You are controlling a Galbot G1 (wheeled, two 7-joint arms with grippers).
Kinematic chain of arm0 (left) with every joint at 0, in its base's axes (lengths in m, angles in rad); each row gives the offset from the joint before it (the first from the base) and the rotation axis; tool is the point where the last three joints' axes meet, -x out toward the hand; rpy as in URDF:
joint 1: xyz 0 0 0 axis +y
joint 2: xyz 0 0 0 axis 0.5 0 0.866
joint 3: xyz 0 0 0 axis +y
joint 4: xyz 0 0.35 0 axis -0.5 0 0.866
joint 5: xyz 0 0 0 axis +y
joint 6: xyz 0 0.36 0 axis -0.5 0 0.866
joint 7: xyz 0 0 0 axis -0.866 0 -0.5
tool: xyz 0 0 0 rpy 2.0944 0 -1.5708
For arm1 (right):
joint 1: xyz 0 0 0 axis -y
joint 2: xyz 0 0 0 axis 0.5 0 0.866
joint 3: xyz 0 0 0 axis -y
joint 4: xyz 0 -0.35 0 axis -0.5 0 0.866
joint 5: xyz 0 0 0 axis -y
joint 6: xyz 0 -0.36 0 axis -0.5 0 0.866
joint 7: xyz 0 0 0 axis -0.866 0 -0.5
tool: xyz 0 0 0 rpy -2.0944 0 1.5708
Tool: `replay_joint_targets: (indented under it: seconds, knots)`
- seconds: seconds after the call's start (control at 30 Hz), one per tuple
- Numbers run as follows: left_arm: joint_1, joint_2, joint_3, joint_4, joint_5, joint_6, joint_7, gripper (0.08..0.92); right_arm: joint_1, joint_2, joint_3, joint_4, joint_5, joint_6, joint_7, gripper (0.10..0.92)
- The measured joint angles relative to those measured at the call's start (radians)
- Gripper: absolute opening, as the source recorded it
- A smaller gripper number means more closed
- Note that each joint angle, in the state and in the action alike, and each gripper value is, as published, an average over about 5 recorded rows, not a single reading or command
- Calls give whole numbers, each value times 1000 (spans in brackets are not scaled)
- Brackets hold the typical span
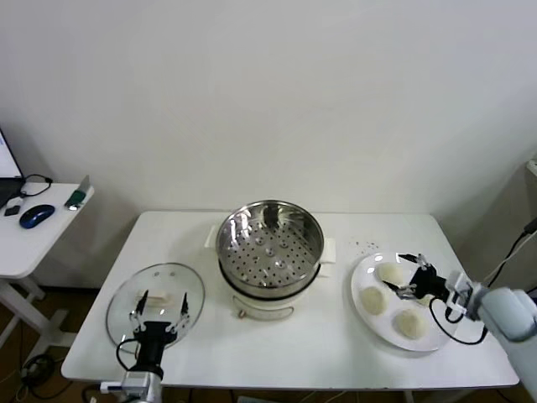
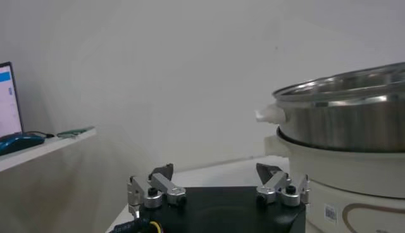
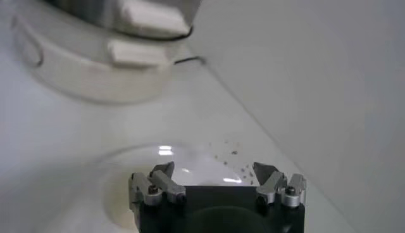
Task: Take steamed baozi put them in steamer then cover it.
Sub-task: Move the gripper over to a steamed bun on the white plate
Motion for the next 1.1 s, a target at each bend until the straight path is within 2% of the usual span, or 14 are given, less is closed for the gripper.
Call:
replay_joint_targets:
  seconds: [0.23, 0.5, 1.1]
  knots:
    - [-3, -4, -5, 7, 0, 1, -4, 823, 395, -24, -416, -173, -69, 27, -155, 823]
    - [-9, -6, -13, 15, 0, 3, -9, 823, 684, 38, -769, -337, -100, 39, -238, 823]
    - [-7, -3, -21, 21, 4, 6, -12, 823, 840, 201, -1023, -525, -128, 39, -288, 823]
